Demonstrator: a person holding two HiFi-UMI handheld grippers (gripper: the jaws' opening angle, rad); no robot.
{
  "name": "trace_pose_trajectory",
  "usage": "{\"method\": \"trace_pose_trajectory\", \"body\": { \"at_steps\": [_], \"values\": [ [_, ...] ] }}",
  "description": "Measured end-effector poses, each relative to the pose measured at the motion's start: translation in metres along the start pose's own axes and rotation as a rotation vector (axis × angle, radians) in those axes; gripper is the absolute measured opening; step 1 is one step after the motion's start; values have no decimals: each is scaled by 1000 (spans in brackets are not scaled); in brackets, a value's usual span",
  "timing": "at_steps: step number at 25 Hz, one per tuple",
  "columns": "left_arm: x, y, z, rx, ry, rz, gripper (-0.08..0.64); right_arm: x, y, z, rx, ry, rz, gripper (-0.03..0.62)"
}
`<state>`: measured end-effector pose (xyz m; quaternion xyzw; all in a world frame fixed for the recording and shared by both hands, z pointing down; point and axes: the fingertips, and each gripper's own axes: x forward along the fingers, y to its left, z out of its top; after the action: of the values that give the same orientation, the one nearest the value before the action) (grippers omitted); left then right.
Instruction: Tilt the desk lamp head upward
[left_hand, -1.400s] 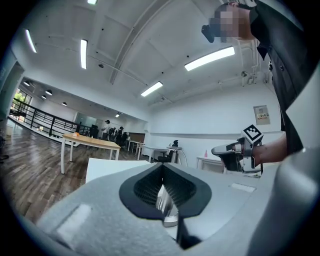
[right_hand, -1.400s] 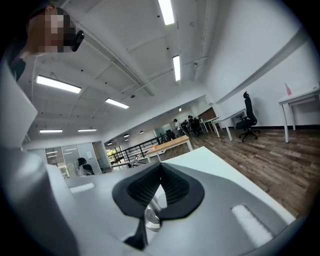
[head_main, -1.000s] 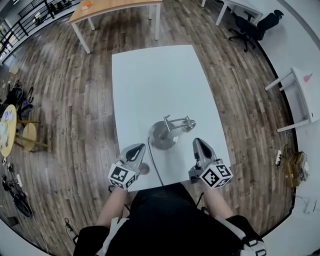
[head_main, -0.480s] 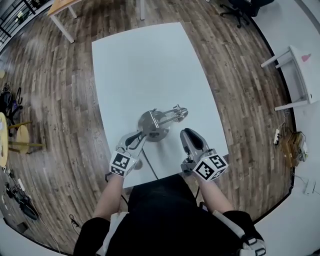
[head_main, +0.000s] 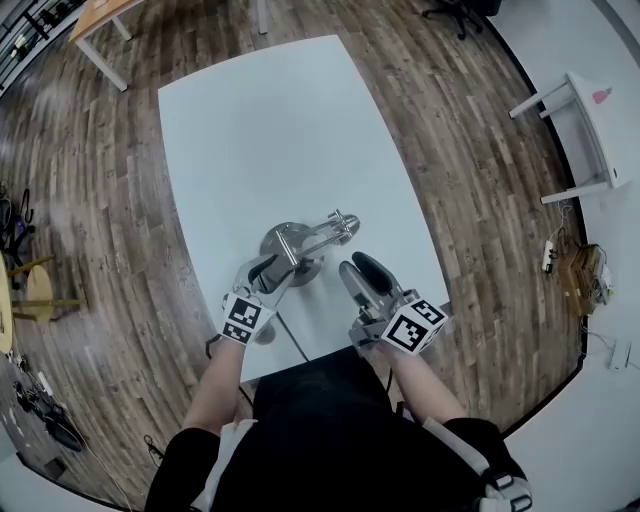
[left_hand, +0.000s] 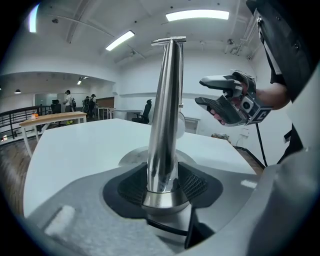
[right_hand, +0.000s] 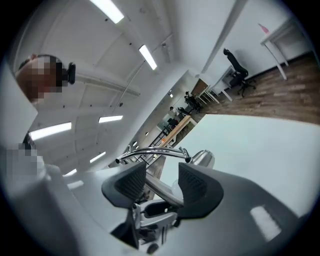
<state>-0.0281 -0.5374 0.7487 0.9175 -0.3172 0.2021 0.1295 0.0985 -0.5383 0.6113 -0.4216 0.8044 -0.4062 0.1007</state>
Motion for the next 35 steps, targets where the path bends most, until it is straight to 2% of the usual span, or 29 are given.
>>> {"method": "trace_pose_trajectory", "body": {
  "at_steps": [2, 12, 17, 22, 29, 35],
  "values": [
    [1, 0, -4, 11, 10, -6, 199, 6, 1, 0, 106, -18, 34, 211],
    [3, -6, -7, 66, 13, -31, 198, 30, -1, 4, 497, -47, 184, 233],
    [5, -7, -9, 62, 10, -28, 198, 45, -3, 8, 668, -69, 206, 233],
    [7, -6, -8, 62, 11, -29, 198, 49, -27, 15, 825, -151, 172, 216],
    [7, -7, -9, 60, 20, -24, 199, 54, -31, 12, 818, -130, 139, 201],
    [10, -6, -11, 65, 40, -23, 199, 54, -22, 28, 679, -114, 120, 204]
  ]
}}
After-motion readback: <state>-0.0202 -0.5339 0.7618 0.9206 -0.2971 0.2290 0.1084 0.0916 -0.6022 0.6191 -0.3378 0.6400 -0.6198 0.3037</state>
